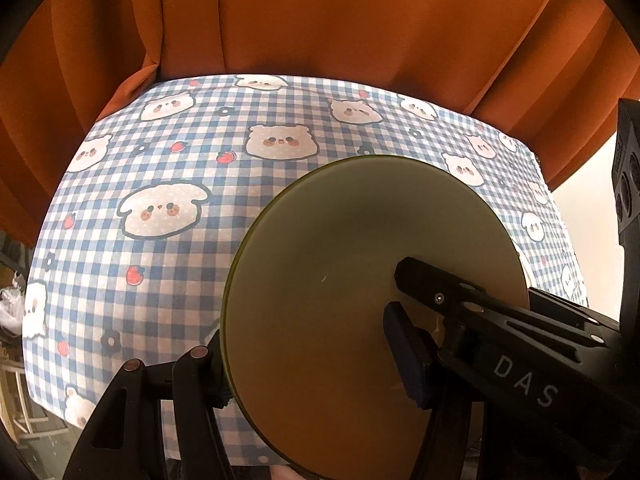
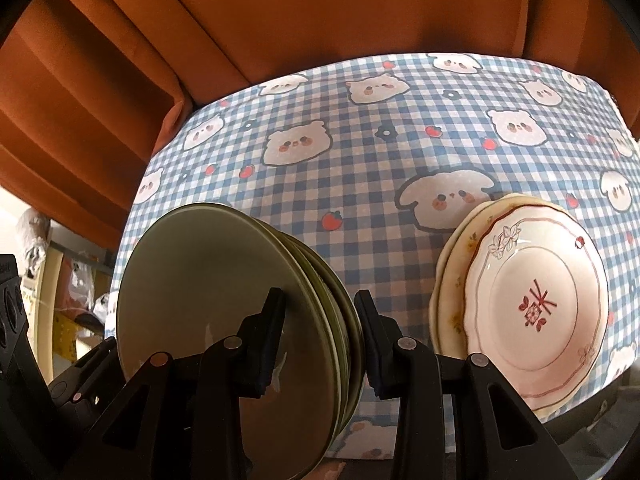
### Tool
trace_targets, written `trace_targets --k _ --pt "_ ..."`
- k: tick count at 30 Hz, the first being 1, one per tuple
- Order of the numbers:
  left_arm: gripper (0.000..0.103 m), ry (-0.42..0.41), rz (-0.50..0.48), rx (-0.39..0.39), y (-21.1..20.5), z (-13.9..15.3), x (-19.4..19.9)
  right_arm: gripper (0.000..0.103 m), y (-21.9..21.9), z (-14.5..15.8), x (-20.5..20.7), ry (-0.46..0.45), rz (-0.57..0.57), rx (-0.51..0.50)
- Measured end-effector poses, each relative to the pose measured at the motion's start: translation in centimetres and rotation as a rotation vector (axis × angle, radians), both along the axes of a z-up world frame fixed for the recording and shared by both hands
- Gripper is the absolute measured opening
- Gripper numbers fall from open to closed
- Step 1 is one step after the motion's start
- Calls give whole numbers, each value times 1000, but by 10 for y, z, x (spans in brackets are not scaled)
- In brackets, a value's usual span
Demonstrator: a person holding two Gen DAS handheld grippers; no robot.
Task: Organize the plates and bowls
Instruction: 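Carry the nested bowls with both grippers over the red-rimmed plate stack, then lower the nested bowls onto the red-rimmed plate and open both grippers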
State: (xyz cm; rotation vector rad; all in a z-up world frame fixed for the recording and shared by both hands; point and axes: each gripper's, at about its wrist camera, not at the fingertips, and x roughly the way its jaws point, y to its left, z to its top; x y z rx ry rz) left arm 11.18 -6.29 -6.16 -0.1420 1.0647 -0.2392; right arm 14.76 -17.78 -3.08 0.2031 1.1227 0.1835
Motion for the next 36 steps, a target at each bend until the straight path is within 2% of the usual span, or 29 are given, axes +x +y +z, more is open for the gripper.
trace_targets --k 17,36 --pt "63 -23 49 25 -65 10 -10 39 -67 10 -5 -21 60 37" --pt "63 -14 -3 6 -161 -6 -11 39 -168 1 -14 -6 10 26"
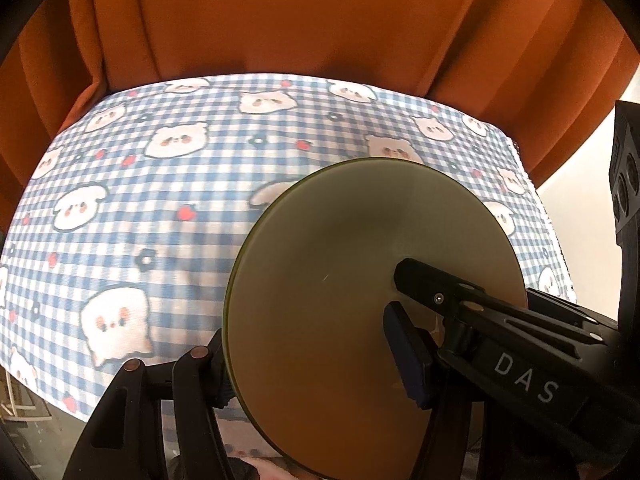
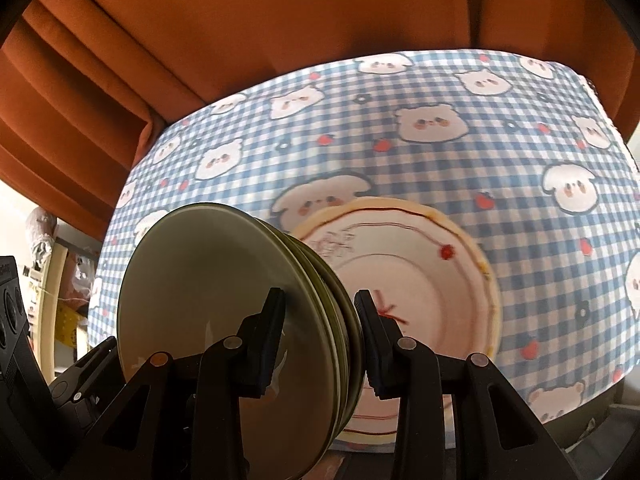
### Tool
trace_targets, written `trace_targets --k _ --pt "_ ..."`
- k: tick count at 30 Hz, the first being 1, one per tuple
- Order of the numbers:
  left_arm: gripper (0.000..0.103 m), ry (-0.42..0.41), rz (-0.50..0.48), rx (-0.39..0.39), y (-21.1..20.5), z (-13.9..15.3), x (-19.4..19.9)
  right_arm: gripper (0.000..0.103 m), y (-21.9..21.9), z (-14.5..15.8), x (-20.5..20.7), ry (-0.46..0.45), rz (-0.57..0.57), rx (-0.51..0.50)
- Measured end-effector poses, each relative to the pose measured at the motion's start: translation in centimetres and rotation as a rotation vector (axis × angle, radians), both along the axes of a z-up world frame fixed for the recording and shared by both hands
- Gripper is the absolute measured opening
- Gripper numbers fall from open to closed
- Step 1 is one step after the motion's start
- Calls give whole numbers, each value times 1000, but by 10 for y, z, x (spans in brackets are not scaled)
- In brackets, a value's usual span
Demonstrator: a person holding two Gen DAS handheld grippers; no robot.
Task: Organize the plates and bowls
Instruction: 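Lower the nested bowls onto the red-rimmed plate and open both grippers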
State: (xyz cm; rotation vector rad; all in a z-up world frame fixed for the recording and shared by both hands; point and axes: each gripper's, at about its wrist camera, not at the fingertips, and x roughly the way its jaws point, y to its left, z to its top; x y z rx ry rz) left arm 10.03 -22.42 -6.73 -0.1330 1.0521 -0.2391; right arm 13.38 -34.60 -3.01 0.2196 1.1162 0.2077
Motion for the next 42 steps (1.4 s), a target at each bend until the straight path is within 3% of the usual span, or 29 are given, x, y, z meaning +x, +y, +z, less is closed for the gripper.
trace_targets --k 11,20,34,42 --pt "63 35 -27 -14 -38 -14 8 39 -40 -12 0 27 -41 -13" --pt "63 78 -12 -14 -38 -24 20 39 -44 -27 16 77 -32 -19" --pt "63 67 -31 50 -48 -25 27 39 -53 -34 29 92 -44 24" --pt "67 73 31 79 -51 -24 13 39 -48 -28 15 34 18 -15"
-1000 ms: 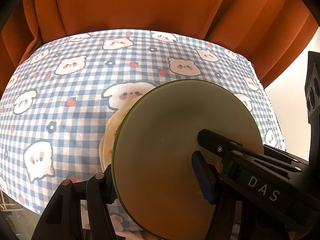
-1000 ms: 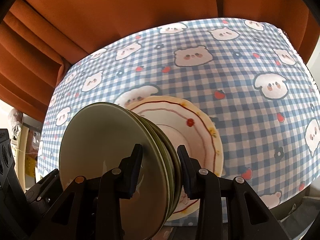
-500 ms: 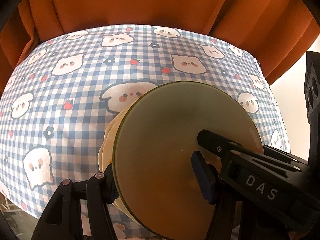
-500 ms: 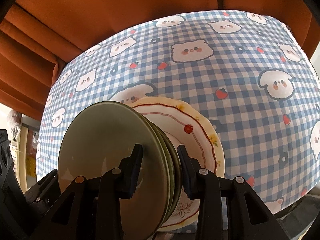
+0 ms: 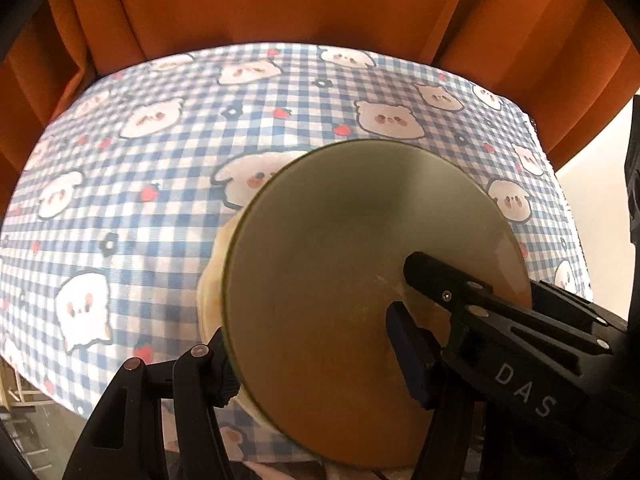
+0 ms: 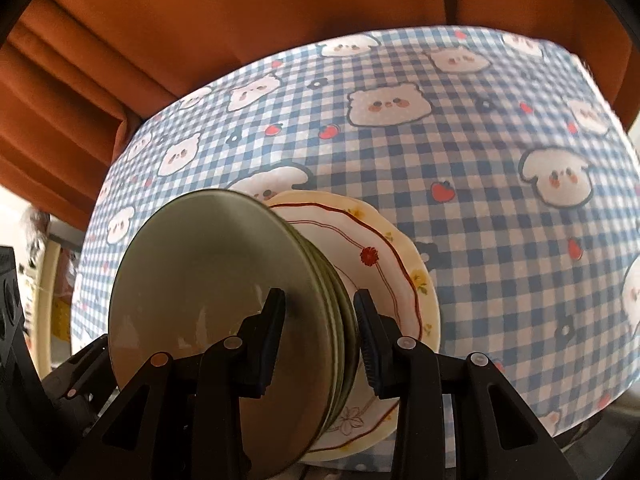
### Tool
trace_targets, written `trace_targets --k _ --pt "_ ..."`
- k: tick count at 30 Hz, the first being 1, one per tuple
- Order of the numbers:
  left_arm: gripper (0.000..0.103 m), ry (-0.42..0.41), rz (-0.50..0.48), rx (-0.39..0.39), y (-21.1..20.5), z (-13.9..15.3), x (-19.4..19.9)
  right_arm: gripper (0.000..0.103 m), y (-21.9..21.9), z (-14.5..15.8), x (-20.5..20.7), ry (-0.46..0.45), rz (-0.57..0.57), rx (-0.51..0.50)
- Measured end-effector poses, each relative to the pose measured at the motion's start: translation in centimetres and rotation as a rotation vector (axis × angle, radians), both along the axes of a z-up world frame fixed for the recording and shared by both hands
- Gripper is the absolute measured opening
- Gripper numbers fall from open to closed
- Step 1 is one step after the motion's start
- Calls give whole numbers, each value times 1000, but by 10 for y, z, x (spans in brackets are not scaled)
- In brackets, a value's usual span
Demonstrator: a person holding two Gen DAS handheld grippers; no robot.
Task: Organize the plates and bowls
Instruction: 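Lower the nested bowls onto the red-rimmed plate and open both grippers, then pull both grippers back from the bowl and plate stack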
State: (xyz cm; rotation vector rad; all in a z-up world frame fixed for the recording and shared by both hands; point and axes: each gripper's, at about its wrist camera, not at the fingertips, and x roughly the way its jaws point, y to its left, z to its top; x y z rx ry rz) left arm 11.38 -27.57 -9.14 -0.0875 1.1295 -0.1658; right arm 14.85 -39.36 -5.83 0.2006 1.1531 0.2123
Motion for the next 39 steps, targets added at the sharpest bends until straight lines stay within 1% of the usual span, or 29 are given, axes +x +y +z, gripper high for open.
trace_targets --k 2,4,6,8,9,14,17,20,25,28,31,34,39 --pt "75 -47 9 29 0 8 -7 40 2 6 -4 -35 16 -12" --pt "78 -85 14 42 3 14 -13 46 3 13 -9 -86 22 -34" --pt "81 -131 20 52 9 20 -20 66 4 19 -14 -134 23 -41" --pt "85 -164 27 55 16 24 -24 75 4 27 -22 -185 8 -38" --pt "85 -178 27 56 20 25 -26 76 6 31 -26 -208 -5 -50" --pt "86 -239 27 38 41 33 -36 77 13 43 -43 -271 -88 -99" --pt "91 -273 49 29 62 39 -43 77 21 53 -57 -305 -140 -131" --pt "92 -302 52 17 87 43 -53 78 33 63 -73 -345 -174 -166" --pt "94 -371 57 39 129 45 -72 80 64 66 -99 -389 -218 -179" --pt "96 -410 67 33 159 42 -85 80 86 62 -114 -408 -219 -187" --pt "97 -445 72 56 186 38 -96 81 114 55 -132 -443 -201 -183" --pt "98 -453 72 76 205 31 -102 81 135 46 -139 -451 -178 -176" --pt "98 -453 86 69 227 21 -111 82 164 34 -151 -492 -148 -169"
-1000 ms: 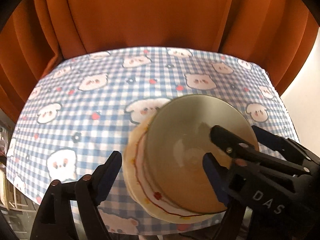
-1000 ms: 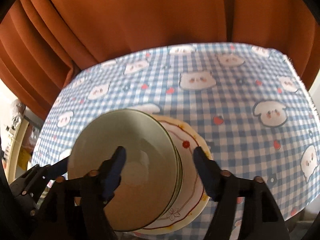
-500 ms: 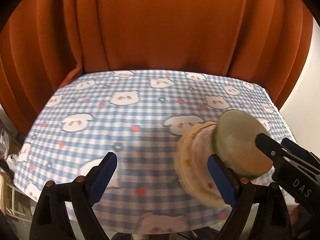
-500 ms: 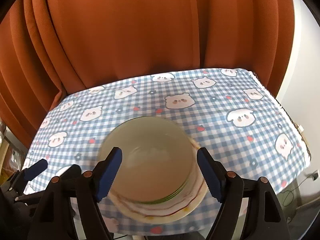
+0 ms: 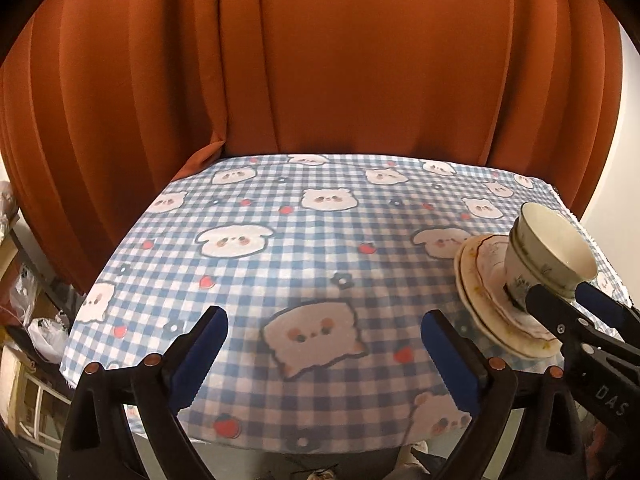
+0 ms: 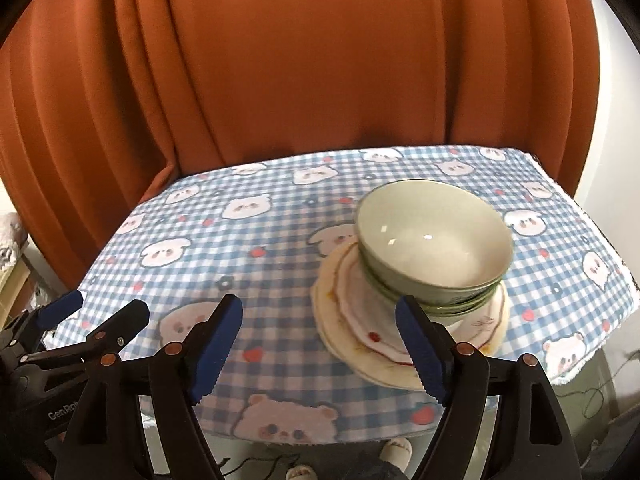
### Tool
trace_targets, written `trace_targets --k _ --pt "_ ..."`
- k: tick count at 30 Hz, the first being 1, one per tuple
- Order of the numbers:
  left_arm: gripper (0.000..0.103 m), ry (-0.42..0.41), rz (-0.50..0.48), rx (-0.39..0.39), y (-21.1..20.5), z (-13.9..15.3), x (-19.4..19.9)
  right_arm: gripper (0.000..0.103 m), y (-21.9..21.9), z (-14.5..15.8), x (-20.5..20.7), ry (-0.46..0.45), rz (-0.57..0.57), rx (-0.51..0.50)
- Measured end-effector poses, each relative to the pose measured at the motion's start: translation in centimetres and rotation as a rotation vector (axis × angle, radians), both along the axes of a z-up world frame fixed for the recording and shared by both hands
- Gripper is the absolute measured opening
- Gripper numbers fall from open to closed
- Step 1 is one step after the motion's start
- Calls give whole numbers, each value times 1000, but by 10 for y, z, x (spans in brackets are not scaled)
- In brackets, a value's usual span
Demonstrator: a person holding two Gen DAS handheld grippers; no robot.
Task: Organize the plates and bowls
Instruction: 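Pull both grippers back from the bowl and plate stack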
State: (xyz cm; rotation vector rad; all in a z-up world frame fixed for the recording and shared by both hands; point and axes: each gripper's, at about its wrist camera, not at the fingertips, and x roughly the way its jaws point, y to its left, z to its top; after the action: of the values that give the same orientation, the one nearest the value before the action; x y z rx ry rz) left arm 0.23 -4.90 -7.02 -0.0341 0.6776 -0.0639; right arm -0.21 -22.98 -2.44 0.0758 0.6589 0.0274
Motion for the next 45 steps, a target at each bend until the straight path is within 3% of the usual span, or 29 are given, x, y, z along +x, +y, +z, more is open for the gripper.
trace_targets --k 12,45 --pt "98 11 -5 13 12 -8 -10 83 20 -14 -6 31 -39 -9" --pt "98 -47 -9 19 18 2 -20 84 26 -4 -15 5 -61 -46"
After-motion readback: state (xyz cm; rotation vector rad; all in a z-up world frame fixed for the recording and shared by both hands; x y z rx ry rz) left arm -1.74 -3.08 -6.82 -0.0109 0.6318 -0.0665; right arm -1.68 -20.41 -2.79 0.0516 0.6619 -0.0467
